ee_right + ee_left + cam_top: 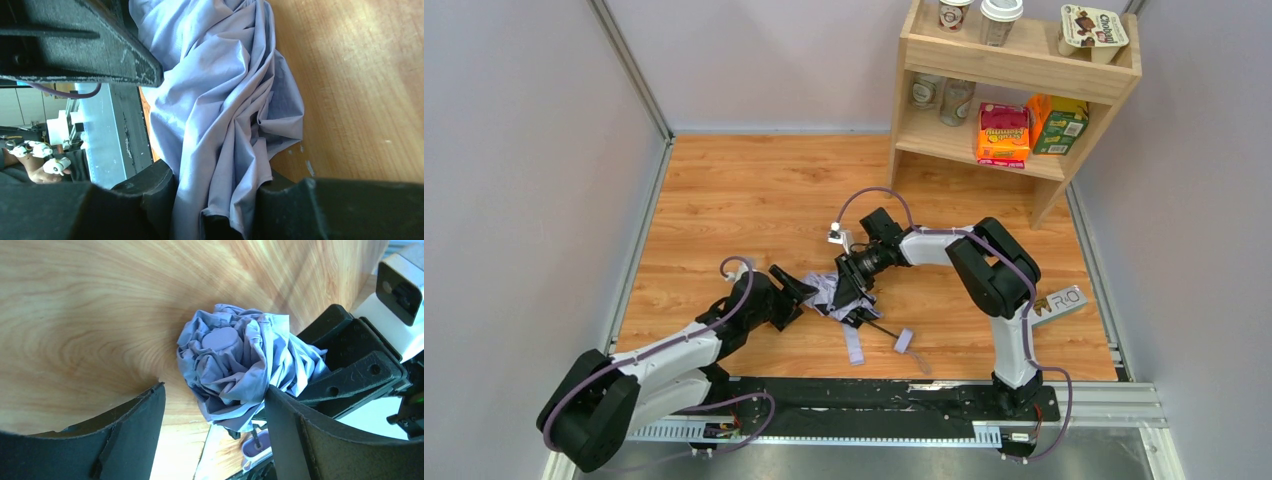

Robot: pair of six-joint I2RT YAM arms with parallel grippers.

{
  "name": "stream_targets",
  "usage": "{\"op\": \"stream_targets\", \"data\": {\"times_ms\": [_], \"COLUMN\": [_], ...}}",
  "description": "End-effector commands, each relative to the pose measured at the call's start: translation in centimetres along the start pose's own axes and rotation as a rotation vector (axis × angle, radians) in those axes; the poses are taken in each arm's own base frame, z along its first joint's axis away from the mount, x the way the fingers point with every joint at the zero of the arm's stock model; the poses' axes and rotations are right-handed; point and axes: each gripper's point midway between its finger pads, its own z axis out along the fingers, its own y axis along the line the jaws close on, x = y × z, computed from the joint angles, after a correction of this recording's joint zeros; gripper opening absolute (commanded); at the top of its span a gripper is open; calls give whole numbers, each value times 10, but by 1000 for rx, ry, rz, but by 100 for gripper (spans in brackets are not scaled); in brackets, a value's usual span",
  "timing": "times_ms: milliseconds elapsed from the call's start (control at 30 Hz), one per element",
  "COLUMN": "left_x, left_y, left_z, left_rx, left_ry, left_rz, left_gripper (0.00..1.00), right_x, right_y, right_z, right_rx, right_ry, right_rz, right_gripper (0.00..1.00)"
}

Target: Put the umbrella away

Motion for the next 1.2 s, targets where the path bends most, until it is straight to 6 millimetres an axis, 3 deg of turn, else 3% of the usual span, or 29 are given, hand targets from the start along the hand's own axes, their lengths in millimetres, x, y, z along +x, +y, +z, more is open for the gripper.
{"op": "stream_targets", "data": {"times_ms": [0,167,300,433,567,633,733,867,967,1033,1167], "left_x": [-5,5,9,24,34,38,41,43,42,42,41], "left_y": [48,29,38,66,91,96,103,102,96,93,90], "left_z": [-6,19,34,35,34,34,31,27,26,24,21], "left_rx": [-237,-204,-240,-393,-470,-484,-500,-505,-497,-490,-495], "left_ry": [-51,29,44,117,160,175,187,197,198,196,195], "left_rz": [-72,-55,-51,-23,-23,-21,-29,-43,-46,-53,-60], "left_gripper": [80,80,80,77,46,37,23,14,10,9,5], "right_x": [18,16,17,13,8,5,-3,-14,-18,-18,-16], "right_y": [-12,-14,-11,-8,-5,-6,-14,-6,-5,0,-20], "right_z": [2,3,3,1,1,0,-5,-8,-8,-1,-19], "right_rx": [42,47,36,31,57,99,237,433,652,755,1180], "right_ry": [35,33,41,40,41,40,4,-86,-119,-128,-183], "right_rz": [75,80,79,72,55,51,88,48,-26,-96,-211], "right_gripper": [0,0,0,0,0,0,17,58,72,74,77]}}
